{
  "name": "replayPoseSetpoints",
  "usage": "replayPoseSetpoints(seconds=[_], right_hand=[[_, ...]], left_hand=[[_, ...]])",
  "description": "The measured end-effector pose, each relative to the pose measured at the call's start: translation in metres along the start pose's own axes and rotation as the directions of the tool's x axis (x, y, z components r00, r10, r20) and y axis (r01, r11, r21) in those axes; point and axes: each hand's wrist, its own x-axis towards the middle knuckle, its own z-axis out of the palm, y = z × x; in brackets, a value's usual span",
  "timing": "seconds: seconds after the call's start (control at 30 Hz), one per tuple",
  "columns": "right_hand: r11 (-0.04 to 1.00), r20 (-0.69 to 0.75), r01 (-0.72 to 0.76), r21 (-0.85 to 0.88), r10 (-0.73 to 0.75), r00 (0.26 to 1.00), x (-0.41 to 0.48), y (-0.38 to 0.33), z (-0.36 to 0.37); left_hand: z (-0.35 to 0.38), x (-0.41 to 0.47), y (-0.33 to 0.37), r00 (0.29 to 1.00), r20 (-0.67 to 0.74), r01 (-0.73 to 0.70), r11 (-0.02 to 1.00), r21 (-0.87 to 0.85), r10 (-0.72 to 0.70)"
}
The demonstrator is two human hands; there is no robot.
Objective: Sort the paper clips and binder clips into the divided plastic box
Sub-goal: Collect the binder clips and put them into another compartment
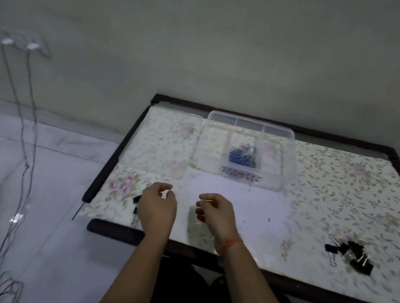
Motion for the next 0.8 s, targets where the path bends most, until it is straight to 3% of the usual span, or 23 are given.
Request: replayPoseSetpoints(seconds=[0.1,0.2,0.33,0.53,0.63,0.7,0.73,0.8], right_hand=[[0.93,0.11,0.163,-0.328,-0.134,0.985,-0.003,0.013,0.033],[0.802,0.191,0.282,-0.527,-0.212,0.958,-0.003,0.021,0.055],[0.69,0.304,0.379,-0.616,-0.235,0.923,0.008,0.028,0.073],[0.528,0.323,0.428,-0.733,-0.283,0.903,0.021,0.036,0.083],[0.456,0.3,0.441,-0.773,-0.35,0.887,0.021,0.038,0.085],[0.429,0.273,0.434,-0.792,-0.386,0.881,0.022,0.038,0.085],[0.466,0.237,0.416,-0.781,-0.394,0.888,0.023,0.036,0.083],[0.661,0.086,0.325,-0.676,-0.367,0.926,0.024,0.031,0.079]], left_hand=[[-0.028,0.007,-0.034,0.995,-0.104,0.025,0.986,0.162,-0.008],[-0.039,0.019,-0.053,0.997,-0.073,0.047,0.963,0.266,-0.028],[-0.036,0.03,-0.066,0.998,0.063,-0.022,0.932,0.363,-0.001],[-0.032,0.044,-0.072,0.994,0.103,-0.058,0.923,0.379,0.02],[-0.039,0.045,-0.069,0.995,0.097,-0.044,0.941,0.335,0.012],[-0.047,0.045,-0.064,0.992,0.106,0.047,0.967,0.252,-0.076],[-0.052,0.047,-0.059,0.979,0.129,0.14,0.98,0.145,-0.159],[-0.062,0.051,-0.049,0.923,0.224,0.35,0.926,-0.143,-0.314]])
